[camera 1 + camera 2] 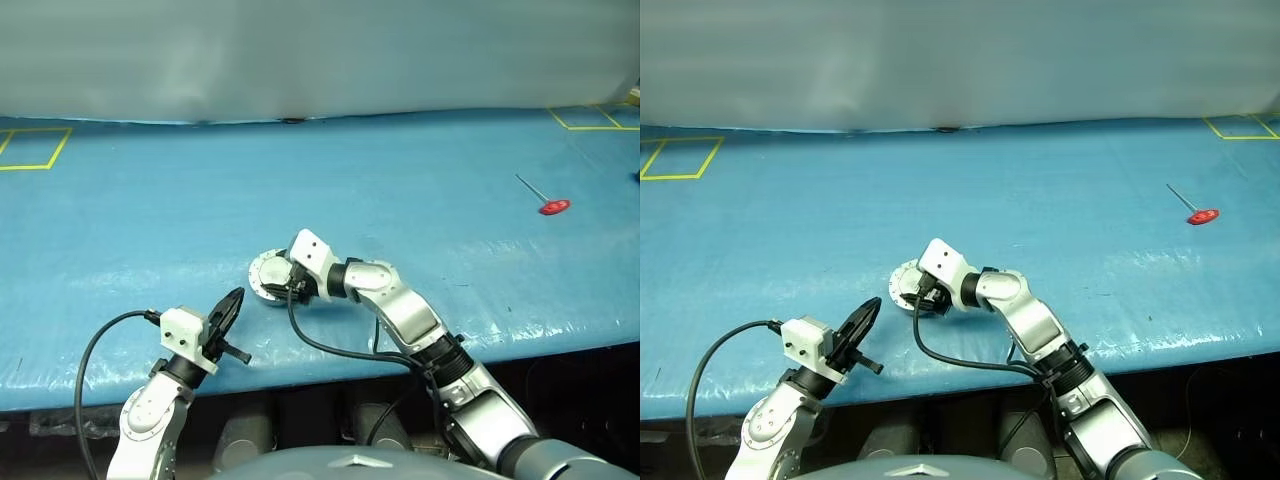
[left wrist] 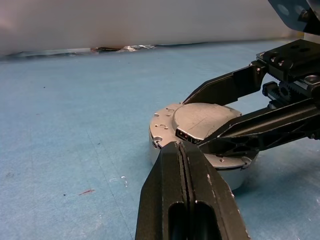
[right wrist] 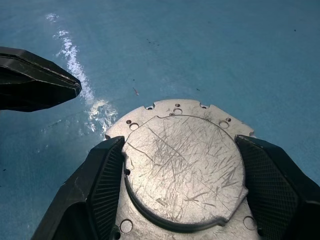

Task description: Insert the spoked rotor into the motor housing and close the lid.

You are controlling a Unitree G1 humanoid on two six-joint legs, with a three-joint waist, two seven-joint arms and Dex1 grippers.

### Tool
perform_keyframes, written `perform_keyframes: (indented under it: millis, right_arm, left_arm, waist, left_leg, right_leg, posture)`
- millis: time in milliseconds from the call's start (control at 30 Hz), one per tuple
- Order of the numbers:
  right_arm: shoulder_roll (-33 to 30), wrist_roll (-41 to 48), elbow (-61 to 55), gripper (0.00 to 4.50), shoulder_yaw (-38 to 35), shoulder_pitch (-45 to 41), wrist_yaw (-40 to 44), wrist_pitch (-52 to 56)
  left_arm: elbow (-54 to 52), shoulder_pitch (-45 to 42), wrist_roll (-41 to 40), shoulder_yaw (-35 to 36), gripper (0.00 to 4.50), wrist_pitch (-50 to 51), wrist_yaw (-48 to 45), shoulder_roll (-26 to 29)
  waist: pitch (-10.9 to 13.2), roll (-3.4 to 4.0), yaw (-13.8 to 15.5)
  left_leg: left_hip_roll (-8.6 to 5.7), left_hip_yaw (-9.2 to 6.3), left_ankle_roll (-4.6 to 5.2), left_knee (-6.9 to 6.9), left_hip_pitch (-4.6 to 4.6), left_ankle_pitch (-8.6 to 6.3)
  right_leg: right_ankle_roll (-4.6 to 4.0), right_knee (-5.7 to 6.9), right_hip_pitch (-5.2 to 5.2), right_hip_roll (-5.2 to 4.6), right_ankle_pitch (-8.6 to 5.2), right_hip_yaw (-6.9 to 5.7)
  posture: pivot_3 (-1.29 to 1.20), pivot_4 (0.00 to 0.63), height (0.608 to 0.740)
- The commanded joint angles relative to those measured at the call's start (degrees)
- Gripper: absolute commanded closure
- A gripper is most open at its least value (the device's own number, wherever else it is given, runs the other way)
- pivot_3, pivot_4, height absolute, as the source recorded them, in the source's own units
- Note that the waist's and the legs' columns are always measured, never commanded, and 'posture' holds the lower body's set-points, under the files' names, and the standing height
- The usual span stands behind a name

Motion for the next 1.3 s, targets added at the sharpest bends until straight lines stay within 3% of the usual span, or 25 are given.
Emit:
perform_keyframes:
  millis: [33, 400, 833, 1300]
  right_arm:
    - [0.04, -0.21, 0.81, 1.32, 0.21, 0.65, 0.49, 0.5]
    - [1.72, 0.37, 1.02, 1.32, -0.42, 0.11, -0.18, 4.57]
    - [-1.7, -4.11, 4.58, 1.32, 1.3, -0.7, 0.81, -5.0]
    - [-0.01, -3.4, 3.59, 1.32, 1.16, 0.1, 0.84, -1.22]
  left_arm:
    - [-0.4, -0.11, -0.65, 0.86, 4.5, -0.51, -0.01, 0.34]
    - [-0.72, -0.7, -1.6, 1.08, 4.5, 1.03, -0.11, 0.71]
    - [-0.73, -0.92, -1.87, 0.61, 4.5, 1.36, -0.12, 0.59]
    - [-0.68, -1.1, -3.4, 0.2, 4.5, 2.71, -0.07, 0.31]
  waist:
    - [0.0, 0.0, -0.04]
    - [-0.01, 0.01, -0.06]
    - [-0.01, 0.01, 0.03]
    - [-0.03, 0.06, -0.05]
  left_leg:
    - [0.0, 0.0, 0.0, 0.0, 0.01, 0.0]
    - [0.03, 0.0, 0.0, 0.0, 0.02, 0.0]
    - [0.01, -0.03, 0.0, 0.0, 0.03, 0.0]
    - [0.05, -0.06, -0.02, 0.0, 0.08, 0.01]
  right_leg:
    - [0.0, 0.0, 0.0, 0.0, 0.0, 0.0]
    - [-0.02, 0.01, 0.0, 0.01, -0.01, -0.01]
    - [-0.03, -0.03, 0.0, -0.03, -0.02, -0.06]
    - [-0.07, -0.01, -0.02, -0.02, -0.03, -0.1]
  posture:
    - [0.0, 0.15, 0.74]
    - [0.0, 0.15, 0.74]
    - [0.0, 0.15, 0.74]
    - [0.0, 0.15, 0.74]
